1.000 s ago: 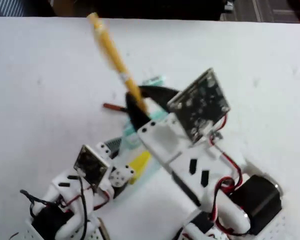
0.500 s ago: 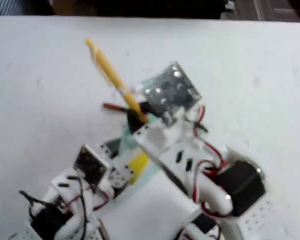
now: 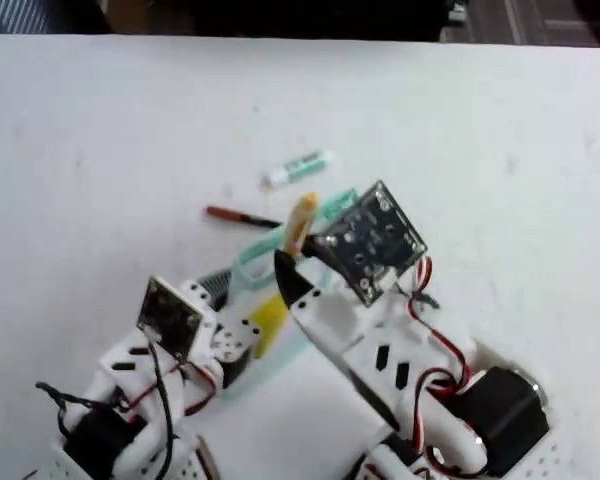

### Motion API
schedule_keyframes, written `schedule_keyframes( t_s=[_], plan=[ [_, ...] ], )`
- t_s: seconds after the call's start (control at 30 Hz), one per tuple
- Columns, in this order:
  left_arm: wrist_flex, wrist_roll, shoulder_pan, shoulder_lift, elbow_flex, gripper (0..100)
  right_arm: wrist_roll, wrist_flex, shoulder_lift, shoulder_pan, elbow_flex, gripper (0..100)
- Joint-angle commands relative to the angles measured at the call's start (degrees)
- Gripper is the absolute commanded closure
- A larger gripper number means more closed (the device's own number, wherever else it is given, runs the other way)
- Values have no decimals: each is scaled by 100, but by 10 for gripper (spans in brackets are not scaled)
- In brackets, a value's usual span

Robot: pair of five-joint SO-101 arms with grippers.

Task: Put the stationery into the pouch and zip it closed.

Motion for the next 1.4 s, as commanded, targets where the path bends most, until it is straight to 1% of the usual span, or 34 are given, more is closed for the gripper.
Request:
schedule_keyframes(
  t_s=[0.0, 0.13, 0.2, 0.23, 0.37, 0.4, 0.53, 0.7, 0.97, 1.07, 1.2, 1.27, 1.33, 1.37],
  plan=[
    [-167, 79, -154, -75, -70, 839, 26, -171, -4, 40, 325, 981],
    [-158, 79, -154, -75, -70, 839, 519, -549, 57, 40, 422, 981],
    [-158, 79, -154, -75, -70, 839, 501, -629, 57, 40, 396, 975],
    [-158, 79, -154, -75, -70, 839, 501, -620, 48, 48, 396, 954],
    [-158, 79, -154, -75, -70, 839, 220, -462, 48, 48, 387, 769],
    [-158, 79, -154, -75, -70, 839, 237, -462, 48, 40, 387, 746],
    [-158, 79, -145, -75, -70, 840, 237, -549, 48, 40, 360, 767],
    [-158, 79, -127, -75, -70, 842, 237, -690, 57, 40, -167, 774],
    [-158, 79, -145, -75, -70, 842, 237, -400, 48, 66, -756, 775],
    [-158, 79, -145, -75, -70, 853, 237, -391, 48, 453, -809, 775],
    [-176, 79, -154, -75, -70, 989, 193, -435, 75, 1376, -791, 775],
    [-158, 70, -189, -75, -149, 961, 193, -462, 286, 1824, -765, 775],
    [-114, 70, -497, -75, -396, 982, 220, -462, 716, 2149, -782, 775],
    [-44, 70, -734, -75, -571, 977, 237, -462, 980, 2264, -800, 776]
  ],
)
